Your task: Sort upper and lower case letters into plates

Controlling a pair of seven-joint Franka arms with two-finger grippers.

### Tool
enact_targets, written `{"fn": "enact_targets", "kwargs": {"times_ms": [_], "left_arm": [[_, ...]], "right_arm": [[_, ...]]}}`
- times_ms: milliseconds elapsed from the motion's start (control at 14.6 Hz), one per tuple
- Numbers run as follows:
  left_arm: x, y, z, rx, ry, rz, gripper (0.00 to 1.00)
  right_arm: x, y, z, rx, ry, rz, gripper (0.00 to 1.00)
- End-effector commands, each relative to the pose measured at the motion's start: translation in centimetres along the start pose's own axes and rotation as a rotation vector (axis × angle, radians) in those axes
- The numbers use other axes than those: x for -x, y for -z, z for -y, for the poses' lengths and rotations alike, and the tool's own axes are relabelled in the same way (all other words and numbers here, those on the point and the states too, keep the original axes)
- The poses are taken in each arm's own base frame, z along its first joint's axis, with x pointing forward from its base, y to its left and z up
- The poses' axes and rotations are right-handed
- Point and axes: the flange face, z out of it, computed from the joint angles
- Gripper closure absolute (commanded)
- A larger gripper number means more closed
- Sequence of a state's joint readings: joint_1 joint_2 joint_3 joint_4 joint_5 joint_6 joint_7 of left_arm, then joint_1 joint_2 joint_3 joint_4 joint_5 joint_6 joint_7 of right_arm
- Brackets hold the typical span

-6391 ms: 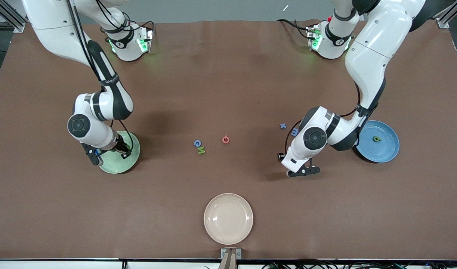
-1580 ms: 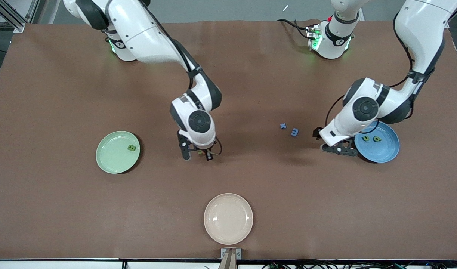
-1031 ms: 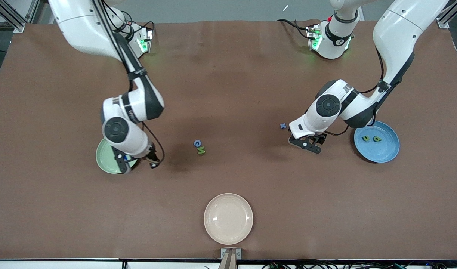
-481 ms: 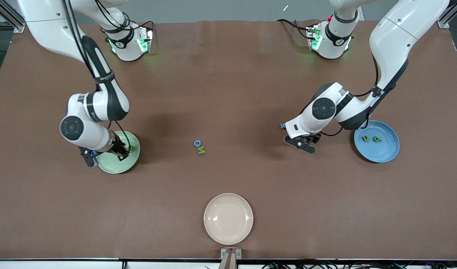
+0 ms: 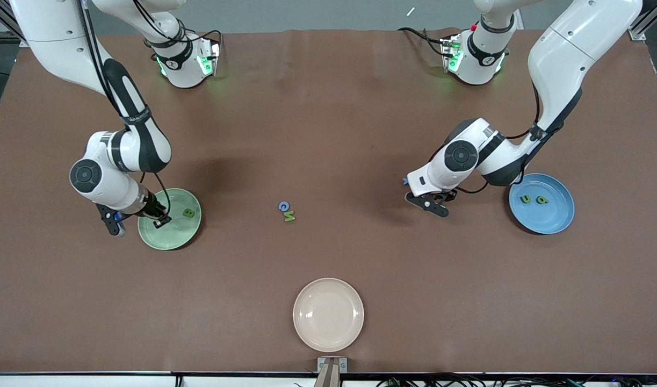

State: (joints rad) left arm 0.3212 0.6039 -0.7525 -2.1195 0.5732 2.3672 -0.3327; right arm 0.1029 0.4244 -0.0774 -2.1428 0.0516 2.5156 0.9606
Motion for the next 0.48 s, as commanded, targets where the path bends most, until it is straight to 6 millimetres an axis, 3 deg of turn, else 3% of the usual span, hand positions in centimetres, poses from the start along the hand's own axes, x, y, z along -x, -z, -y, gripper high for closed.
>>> {"fn": "enact_targets", "kwargs": {"times_ms": [0, 69, 275, 412], "left_arm": [[0.2, -0.2, -0.2, -0.008, -0.005, -0.008, 0.39], [0.1, -0.2, -0.2, -0.008, -0.004, -0.009, 0.42], [0.2, -0.4, -0.3, -0.005, 0.031, -0.005, 0.50], [0.1, -0.5, -0.3, -0.003, 0.036, -0.004, 0.54]], "right_arm": [[0.9, 0.4, -0.8, 0.032, 0.015, 0.023, 0.24], [1.2, 0.9, -0.8, 0.039, 0.018, 0.030, 0.00], [3.3, 2.8, 1.4, 0.029, 0.009, 0.039, 0.00], [7.1, 4.6, 5.4, -0.012, -0.063, 0.017, 0.00]]}}
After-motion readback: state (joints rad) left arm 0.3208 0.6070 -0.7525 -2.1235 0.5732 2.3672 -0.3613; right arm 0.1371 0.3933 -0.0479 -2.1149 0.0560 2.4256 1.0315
